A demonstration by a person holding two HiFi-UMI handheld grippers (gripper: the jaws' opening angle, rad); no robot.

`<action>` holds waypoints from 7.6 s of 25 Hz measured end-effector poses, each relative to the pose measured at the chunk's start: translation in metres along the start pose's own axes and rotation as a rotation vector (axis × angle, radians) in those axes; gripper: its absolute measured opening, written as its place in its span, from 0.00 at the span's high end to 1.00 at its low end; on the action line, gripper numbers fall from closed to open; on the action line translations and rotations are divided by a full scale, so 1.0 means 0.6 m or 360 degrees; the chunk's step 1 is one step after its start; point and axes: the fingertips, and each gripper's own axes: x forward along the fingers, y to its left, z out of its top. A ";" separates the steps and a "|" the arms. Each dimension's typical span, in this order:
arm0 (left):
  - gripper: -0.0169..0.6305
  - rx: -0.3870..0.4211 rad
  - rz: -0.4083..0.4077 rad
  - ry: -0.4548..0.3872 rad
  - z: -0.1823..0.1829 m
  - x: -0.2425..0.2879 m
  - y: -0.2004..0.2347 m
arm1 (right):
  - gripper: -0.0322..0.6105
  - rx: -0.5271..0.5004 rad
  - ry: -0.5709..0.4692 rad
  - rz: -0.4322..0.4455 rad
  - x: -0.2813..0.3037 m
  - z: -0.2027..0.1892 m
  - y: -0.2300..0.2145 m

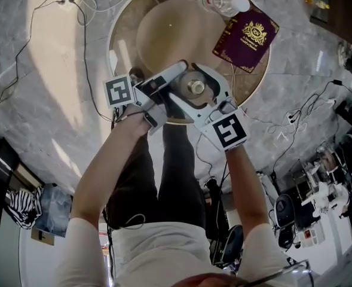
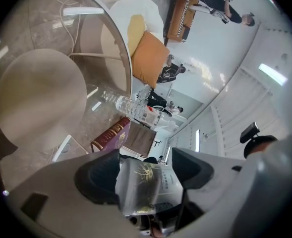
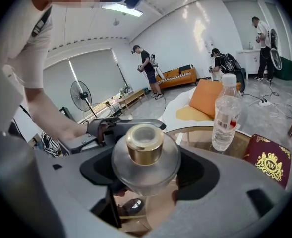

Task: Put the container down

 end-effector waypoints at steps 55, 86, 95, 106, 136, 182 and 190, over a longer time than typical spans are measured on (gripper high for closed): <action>0.65 0.0060 0.0243 0.0151 0.015 -0.077 0.175 | 0.42 -0.0021 0.0067 -0.0487 0.081 -0.216 -0.155; 0.67 0.0151 0.0240 0.0215 -0.043 -0.102 0.094 | 0.43 -0.0084 0.0044 -0.0587 0.016 -0.160 -0.104; 0.75 0.0295 0.0259 0.0330 -0.114 -0.116 -0.062 | 0.62 -0.0046 -0.0027 -0.0704 -0.108 -0.024 -0.044; 0.85 0.0383 0.0307 0.0459 -0.261 -0.146 -0.347 | 0.80 0.0076 -0.0163 -0.0865 -0.329 0.203 0.106; 0.95 0.1376 0.0026 0.0558 -0.553 -0.310 -0.726 | 0.96 0.0232 -0.0535 -0.0979 -0.708 0.349 0.499; 0.95 0.2144 -0.0003 0.0405 -0.706 -0.546 -0.904 | 0.96 0.0069 -0.0717 -0.1074 -0.855 0.370 0.764; 0.95 0.2155 0.0012 0.0388 -0.702 -0.550 -0.901 | 0.96 0.0037 -0.0745 -0.1074 -0.858 0.384 0.767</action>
